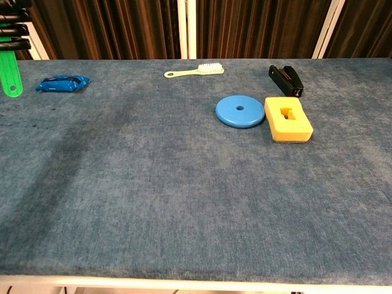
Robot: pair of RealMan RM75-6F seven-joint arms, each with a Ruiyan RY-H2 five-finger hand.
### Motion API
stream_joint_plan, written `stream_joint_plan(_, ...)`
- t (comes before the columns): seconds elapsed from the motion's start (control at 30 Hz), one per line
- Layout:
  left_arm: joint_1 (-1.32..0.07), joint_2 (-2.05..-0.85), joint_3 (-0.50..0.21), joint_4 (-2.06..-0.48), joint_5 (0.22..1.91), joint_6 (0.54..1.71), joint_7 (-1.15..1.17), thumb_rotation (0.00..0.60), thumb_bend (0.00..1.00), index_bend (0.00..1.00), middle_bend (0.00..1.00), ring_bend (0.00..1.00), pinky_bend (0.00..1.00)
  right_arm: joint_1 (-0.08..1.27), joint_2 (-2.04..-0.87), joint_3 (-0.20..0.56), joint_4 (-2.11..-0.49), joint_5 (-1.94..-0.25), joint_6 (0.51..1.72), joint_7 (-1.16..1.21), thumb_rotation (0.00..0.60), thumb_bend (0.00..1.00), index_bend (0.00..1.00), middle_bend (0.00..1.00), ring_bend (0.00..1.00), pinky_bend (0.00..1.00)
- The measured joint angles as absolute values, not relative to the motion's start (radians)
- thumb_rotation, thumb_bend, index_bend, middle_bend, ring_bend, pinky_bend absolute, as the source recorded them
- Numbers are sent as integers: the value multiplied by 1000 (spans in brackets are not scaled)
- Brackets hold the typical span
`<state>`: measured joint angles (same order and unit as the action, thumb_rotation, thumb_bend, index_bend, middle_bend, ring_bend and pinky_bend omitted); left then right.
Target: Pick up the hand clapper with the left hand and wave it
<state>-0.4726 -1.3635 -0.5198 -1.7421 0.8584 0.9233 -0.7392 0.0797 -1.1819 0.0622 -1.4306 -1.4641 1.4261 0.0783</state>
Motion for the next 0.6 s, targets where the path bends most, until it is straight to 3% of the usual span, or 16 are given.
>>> stream_joint_plan(0.13,-476,-1370,-507,-1731,879,955,-687,600,663,1000,1000,1000,1000,80,-1182,62,-1430,-1462,1424,78,600,311,0,0,0,0)
stream_joint_plan(0.27,-494,-1402,-453,-1668,959,1058,-488,600,663,1000,1000,1000,1000,80,-1182,61,-1429,-1463,1423,81,600,311,0,0,0,0)
stream_joint_plan(0.37,-515,-1442,-388,-1553,1074,1151,-242,600,663,1000,1000,1000,1000,80,-1182,61,-1428,-1464,1423,85,600,311,0,0,0,0)
stream_joint_plan(0.5,-544,-1519,-271,-1275,1261,1267,138,600,663,1000,1000,1000,1000,78,-1181,61,-1425,-1463,1425,89,600,311,0,0,0,0)
stream_joint_plan(0.6,-558,-1566,-212,-1112,1356,1325,281,600,663,1000,1000,1000,1000,79,-1180,62,-1424,-1461,1423,91,600,311,0,0,0,0)
